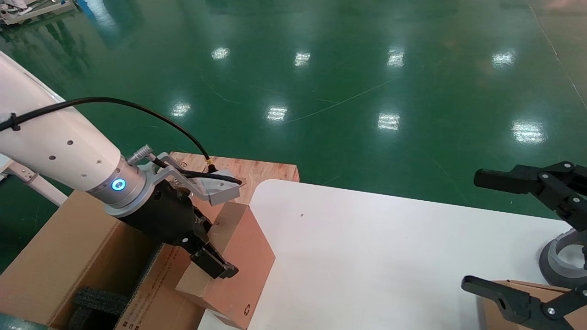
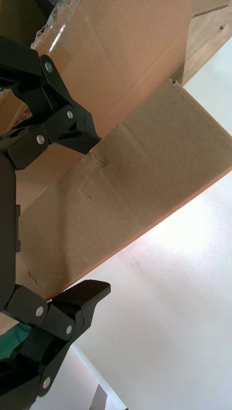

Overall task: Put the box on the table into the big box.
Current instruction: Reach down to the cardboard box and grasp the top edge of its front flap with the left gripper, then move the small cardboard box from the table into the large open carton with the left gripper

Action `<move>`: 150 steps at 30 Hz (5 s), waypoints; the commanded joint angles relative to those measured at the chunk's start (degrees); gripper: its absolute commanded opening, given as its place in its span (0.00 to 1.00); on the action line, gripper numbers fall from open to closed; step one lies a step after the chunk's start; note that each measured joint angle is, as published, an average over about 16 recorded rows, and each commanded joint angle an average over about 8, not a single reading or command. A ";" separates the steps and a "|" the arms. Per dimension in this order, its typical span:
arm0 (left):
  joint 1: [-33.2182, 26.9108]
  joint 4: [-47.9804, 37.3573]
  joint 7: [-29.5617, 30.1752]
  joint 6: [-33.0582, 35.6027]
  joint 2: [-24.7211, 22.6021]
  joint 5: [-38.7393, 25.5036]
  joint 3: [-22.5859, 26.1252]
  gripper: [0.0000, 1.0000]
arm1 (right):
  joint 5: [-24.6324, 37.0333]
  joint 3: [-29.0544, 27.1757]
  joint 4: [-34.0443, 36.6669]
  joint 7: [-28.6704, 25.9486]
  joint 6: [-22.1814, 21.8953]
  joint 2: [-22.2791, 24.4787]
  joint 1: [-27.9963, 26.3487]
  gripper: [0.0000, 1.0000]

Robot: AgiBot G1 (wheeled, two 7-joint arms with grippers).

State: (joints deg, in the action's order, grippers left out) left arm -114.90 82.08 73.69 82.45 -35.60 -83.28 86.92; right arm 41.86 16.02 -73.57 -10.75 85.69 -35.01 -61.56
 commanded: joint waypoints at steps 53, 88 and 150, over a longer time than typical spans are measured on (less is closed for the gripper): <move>-8.34 -1.64 -4.26 -12.83 6.53 -0.88 -19.61 0.00 | 0.00 0.00 0.01 0.00 -0.01 0.01 0.01 1.00; -17.45 -12.94 -14.93 -1.06 14.03 -17.09 -7.94 0.00 | 0.00 0.00 0.01 0.00 -0.01 0.01 0.01 1.00; -18.28 -36.12 -2.64 2.35 10.51 -2.58 16.69 0.00 | 0.00 0.00 0.01 0.00 -0.01 0.01 0.01 1.00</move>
State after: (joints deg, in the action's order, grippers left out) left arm -133.18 45.98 71.01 84.89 -25.15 -85.90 103.65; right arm 41.86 16.02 -73.57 -10.75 85.68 -35.01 -61.55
